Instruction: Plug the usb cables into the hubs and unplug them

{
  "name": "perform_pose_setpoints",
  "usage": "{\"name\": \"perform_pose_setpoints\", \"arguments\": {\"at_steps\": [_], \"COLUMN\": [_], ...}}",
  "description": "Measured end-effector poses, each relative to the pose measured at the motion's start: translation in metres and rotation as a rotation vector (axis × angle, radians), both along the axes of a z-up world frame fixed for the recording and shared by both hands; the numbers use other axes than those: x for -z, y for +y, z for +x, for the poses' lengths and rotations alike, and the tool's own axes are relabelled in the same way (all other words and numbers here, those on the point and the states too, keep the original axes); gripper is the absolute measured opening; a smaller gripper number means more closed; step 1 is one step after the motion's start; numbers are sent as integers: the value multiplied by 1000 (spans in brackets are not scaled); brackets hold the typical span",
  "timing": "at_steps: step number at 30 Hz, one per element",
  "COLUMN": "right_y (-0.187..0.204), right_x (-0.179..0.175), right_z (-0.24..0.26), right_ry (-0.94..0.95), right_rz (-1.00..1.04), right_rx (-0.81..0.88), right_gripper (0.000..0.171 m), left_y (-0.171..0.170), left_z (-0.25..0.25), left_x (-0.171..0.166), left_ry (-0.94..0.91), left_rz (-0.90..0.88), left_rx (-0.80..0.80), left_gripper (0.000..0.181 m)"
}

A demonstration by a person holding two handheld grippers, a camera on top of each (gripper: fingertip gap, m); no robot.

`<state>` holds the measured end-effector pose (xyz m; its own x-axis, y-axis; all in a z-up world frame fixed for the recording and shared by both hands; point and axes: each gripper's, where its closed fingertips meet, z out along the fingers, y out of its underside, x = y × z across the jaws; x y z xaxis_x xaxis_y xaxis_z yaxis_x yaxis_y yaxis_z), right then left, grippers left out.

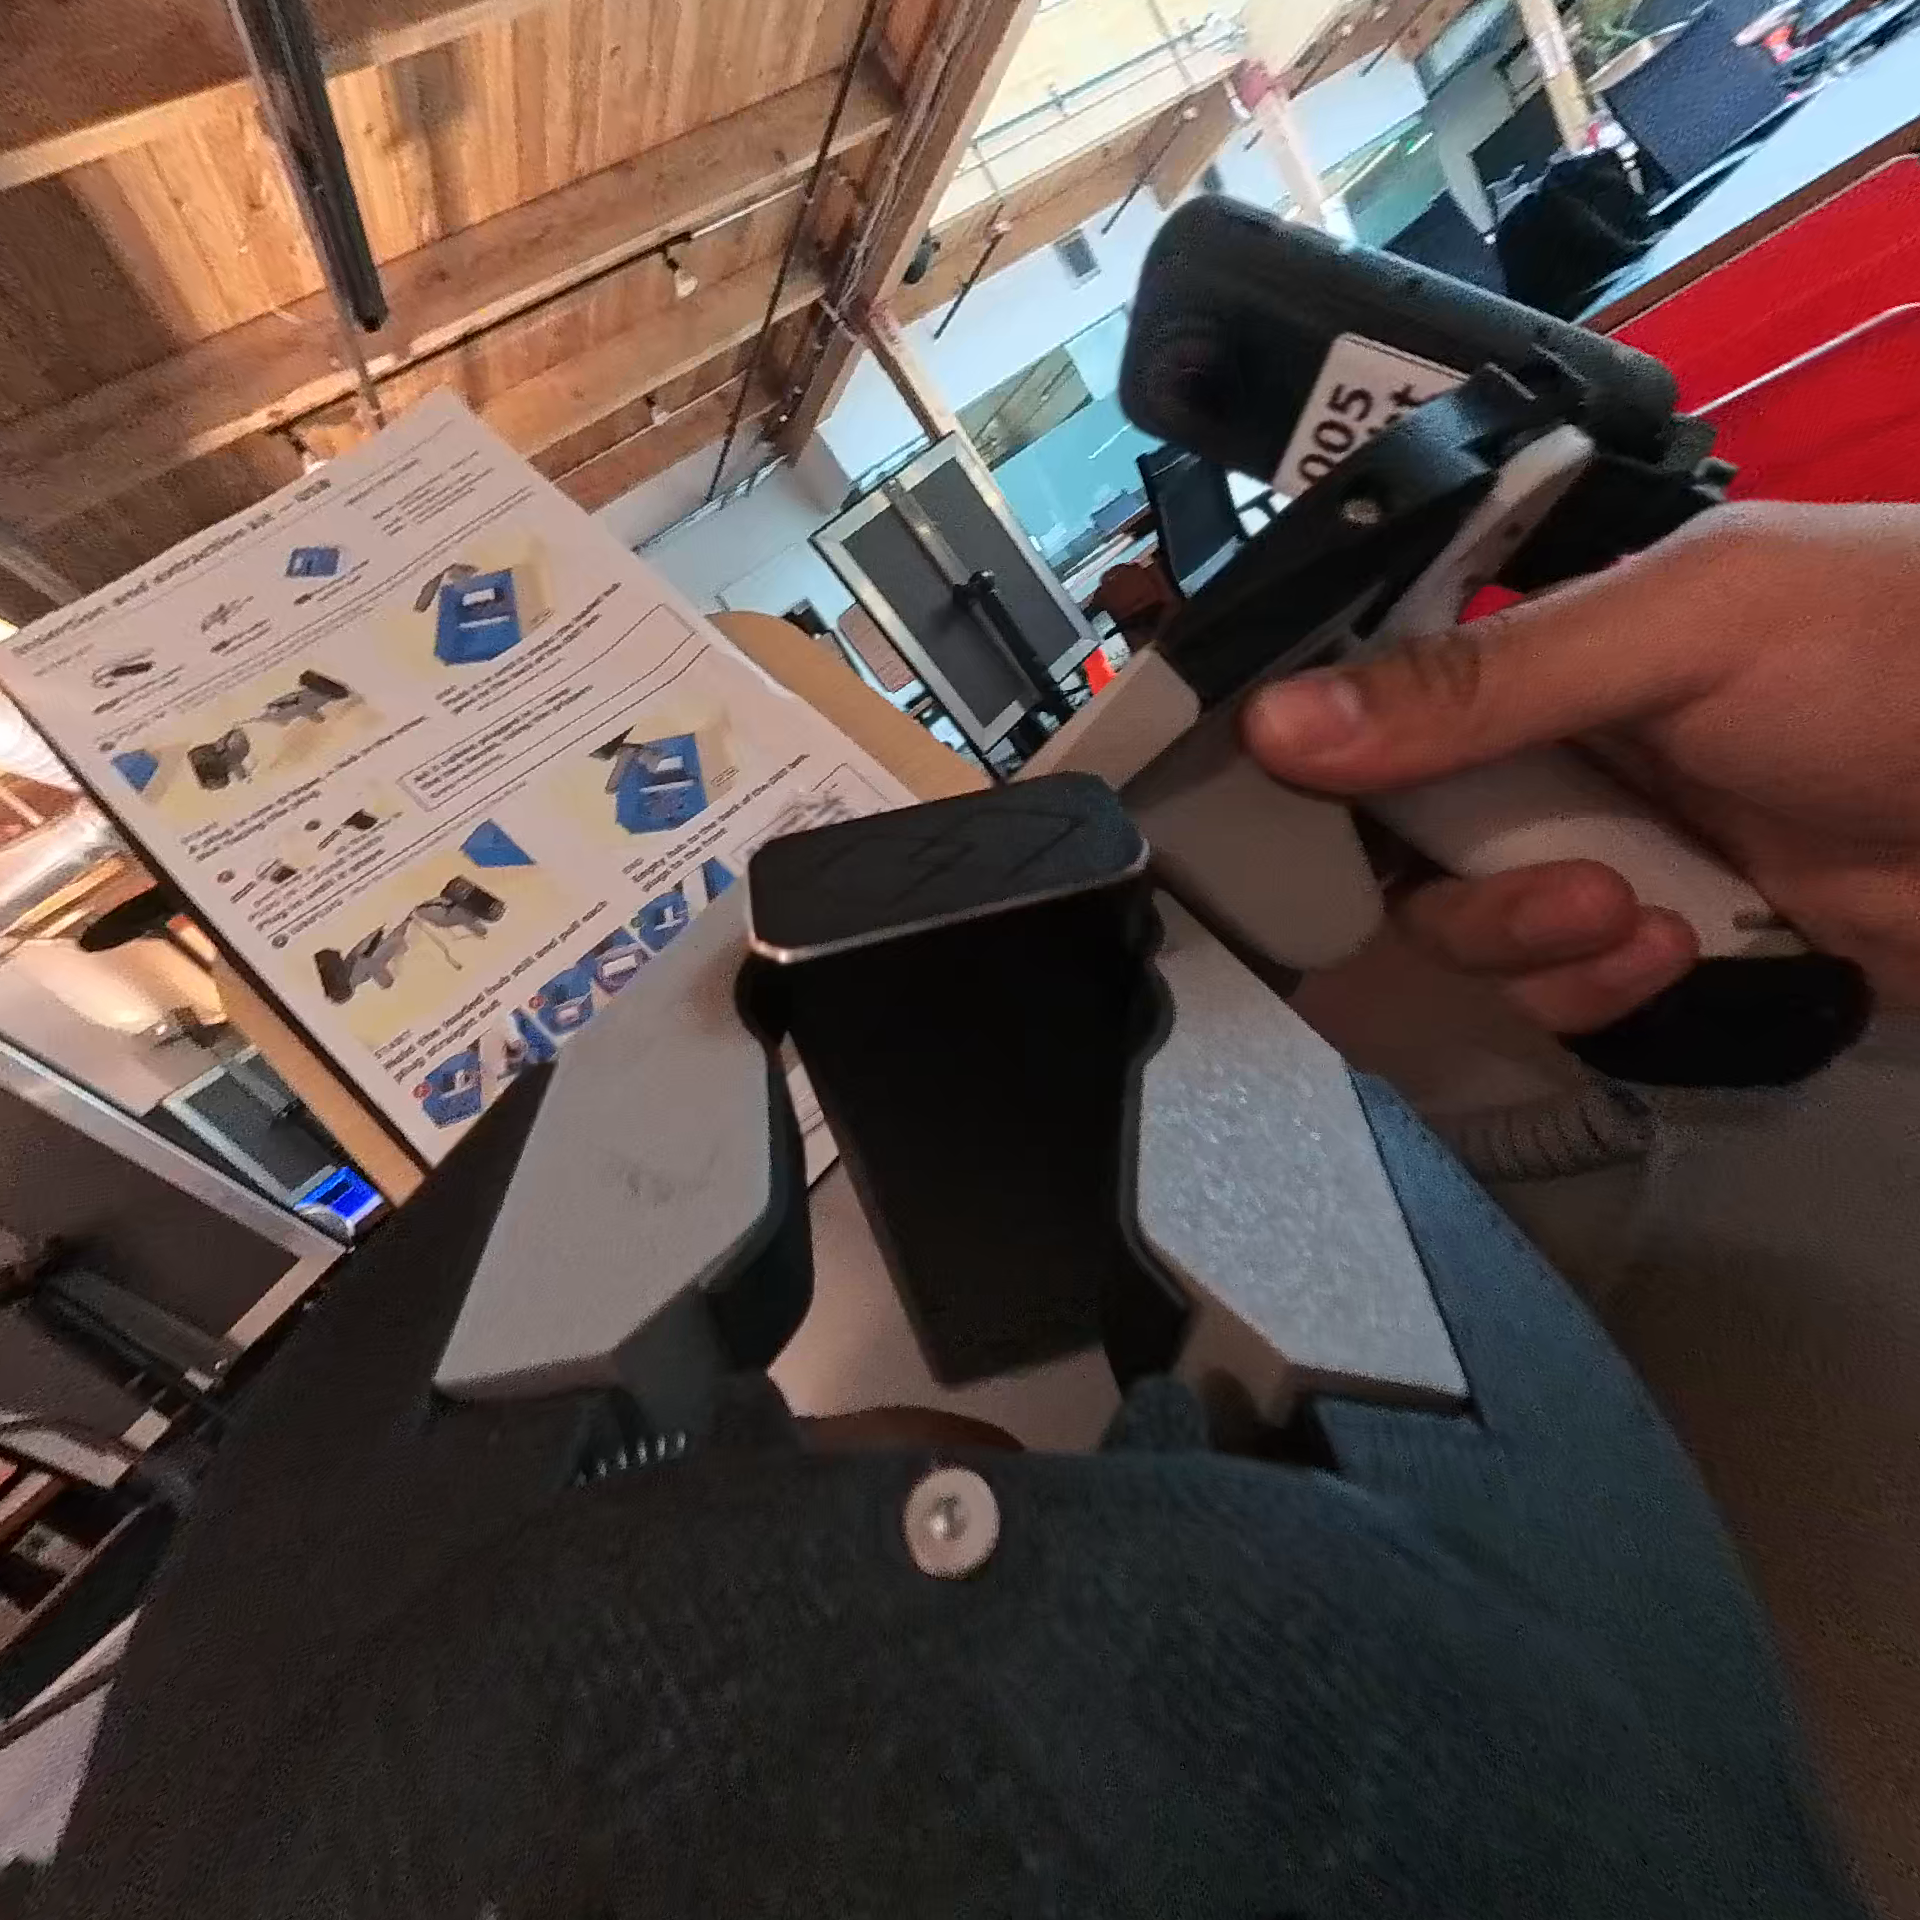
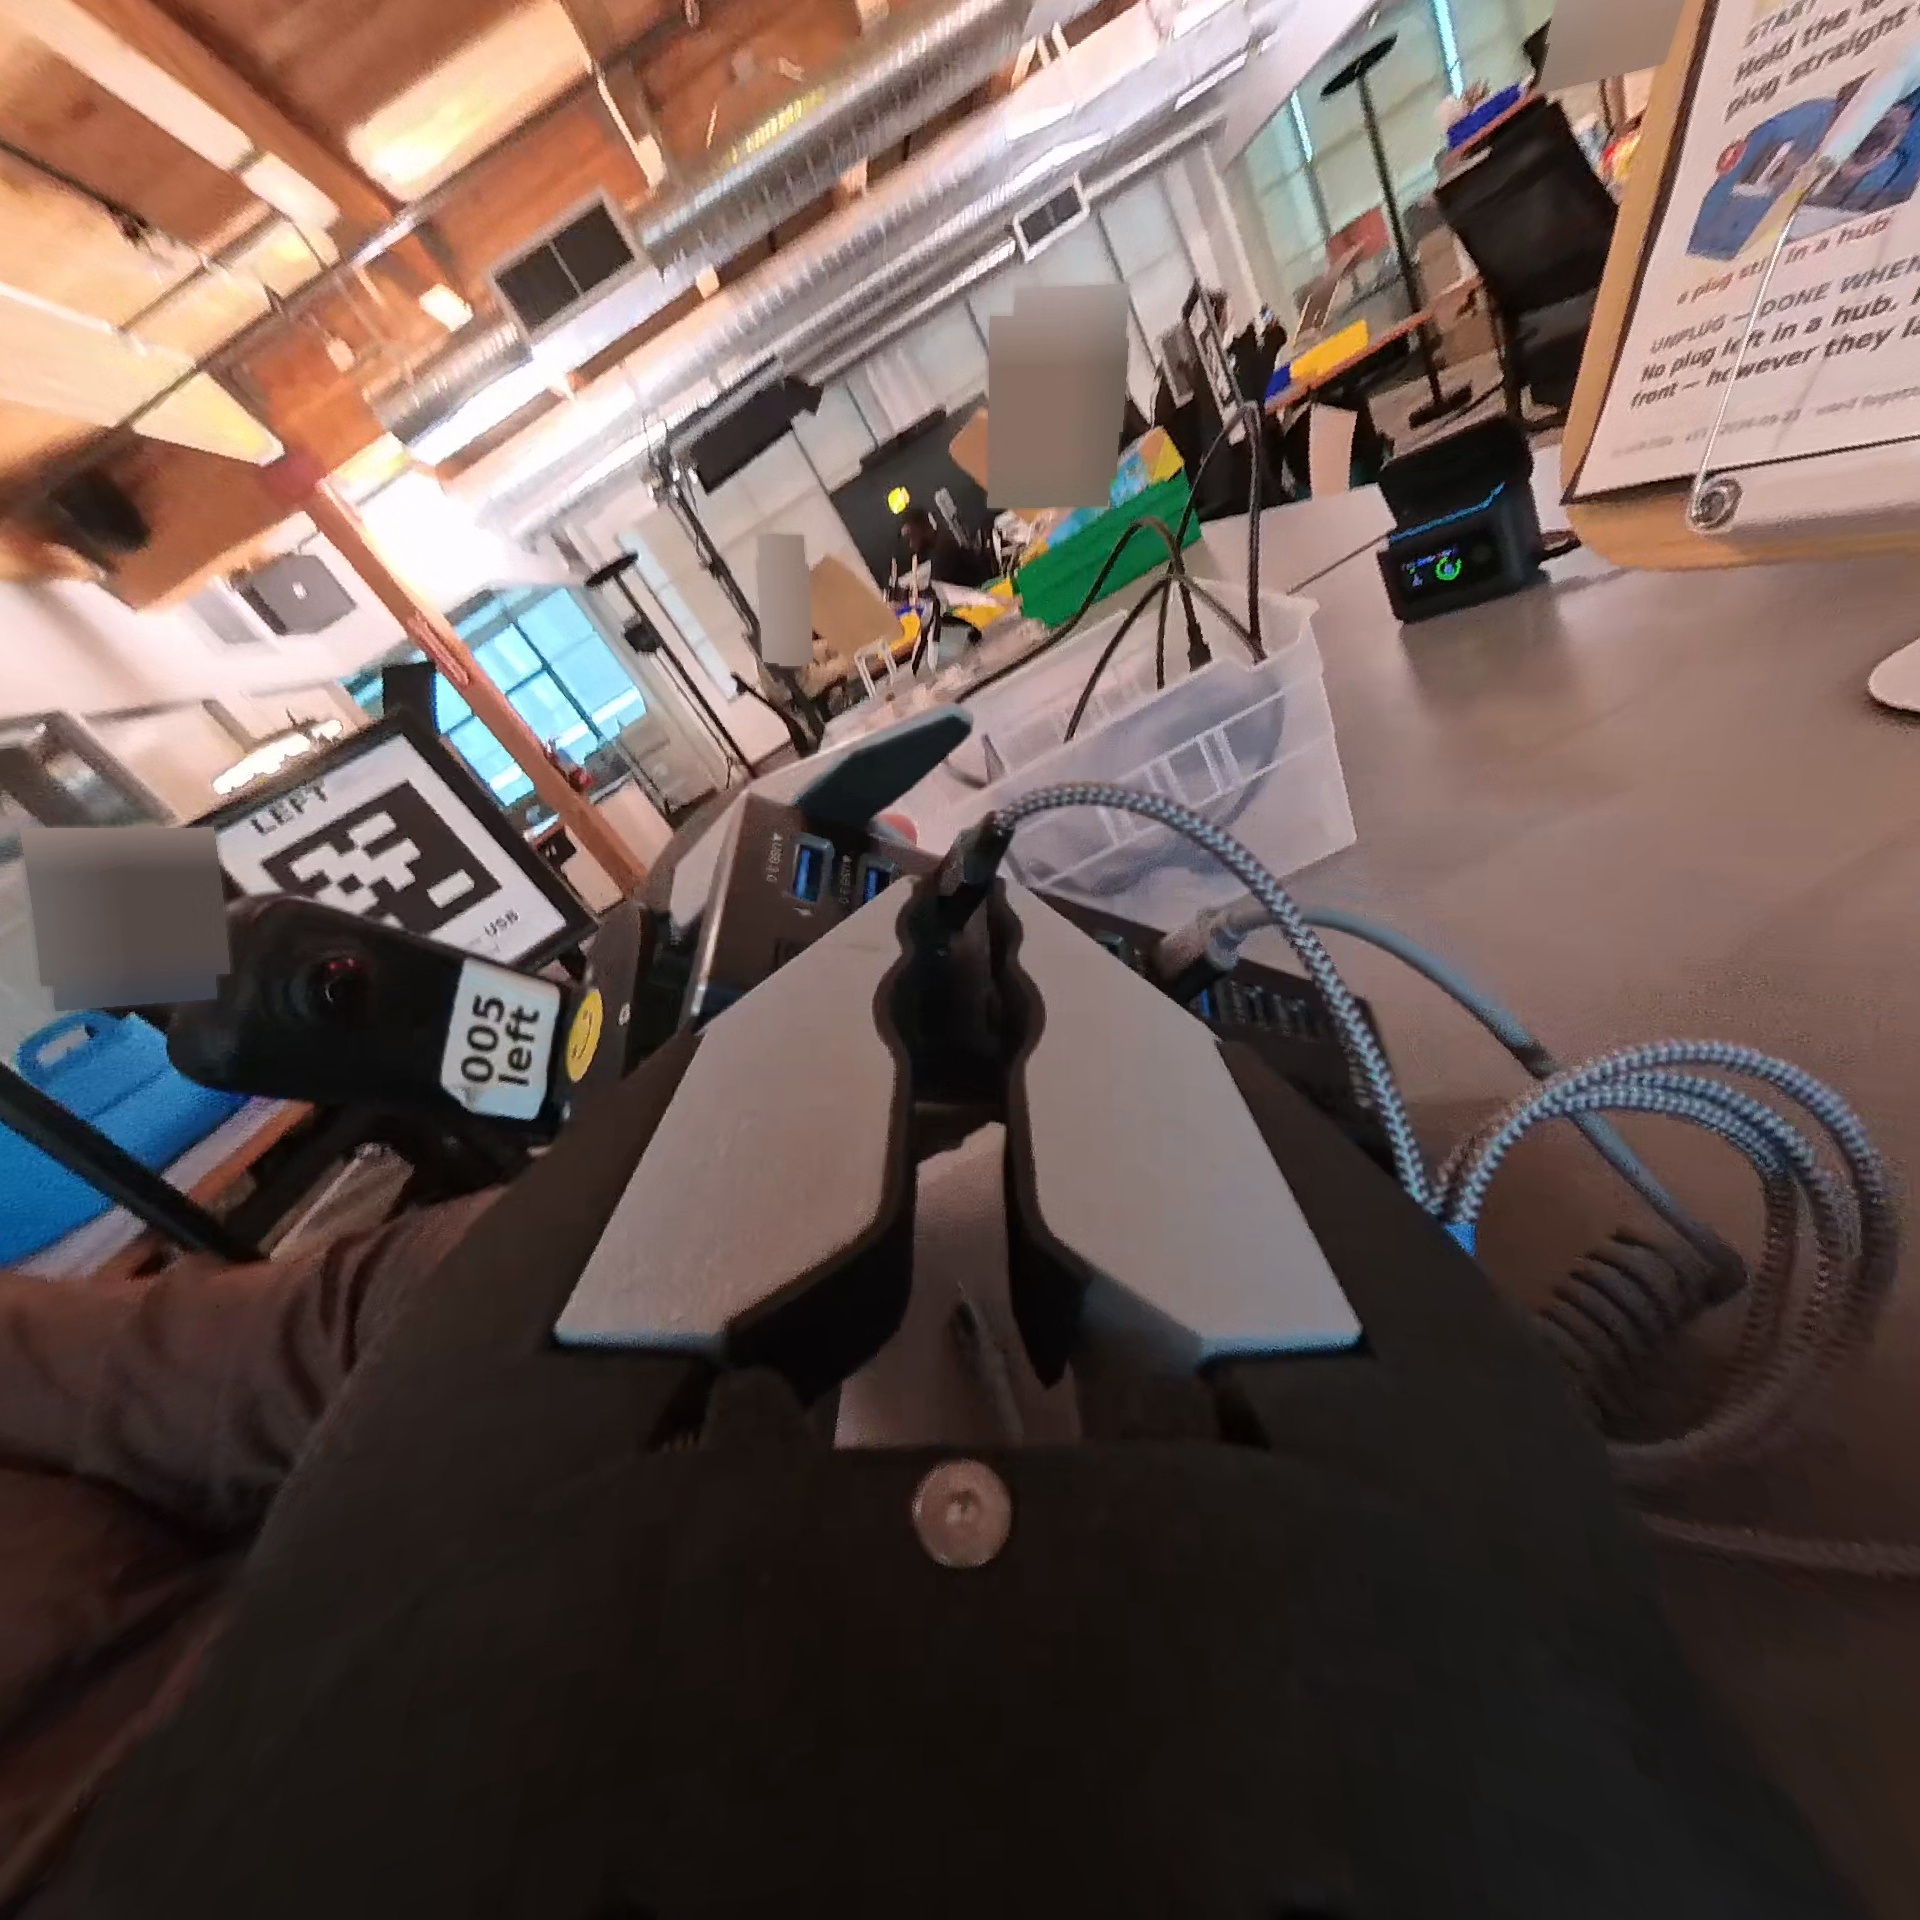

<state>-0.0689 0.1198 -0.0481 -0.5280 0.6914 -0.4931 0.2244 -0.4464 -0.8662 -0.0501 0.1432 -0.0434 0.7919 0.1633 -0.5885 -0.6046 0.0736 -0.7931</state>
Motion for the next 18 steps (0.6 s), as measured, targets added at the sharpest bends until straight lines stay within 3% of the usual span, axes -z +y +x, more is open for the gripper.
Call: {"name": "perform_pose_setpoints", "arguments": {"at_steps": [11,15,18], "right_y": [3,16,23], "right_x": [-3,1,4], "right_z": [4,1,0], "right_ry": [0,-2,-11], "right_rz": [-114,-4,57], "right_rx": [-61,73,155], "right_gripper": [19,5,5], "left_y": [0,3,7], "left_z": [11,0,-4], "left_x": [4,11,17], "left_ry": [6,-134,-190], "left_rz": [-12,-44,-77], "left_rx": [83,75,70], "left_gripper": [65,66,67]}}
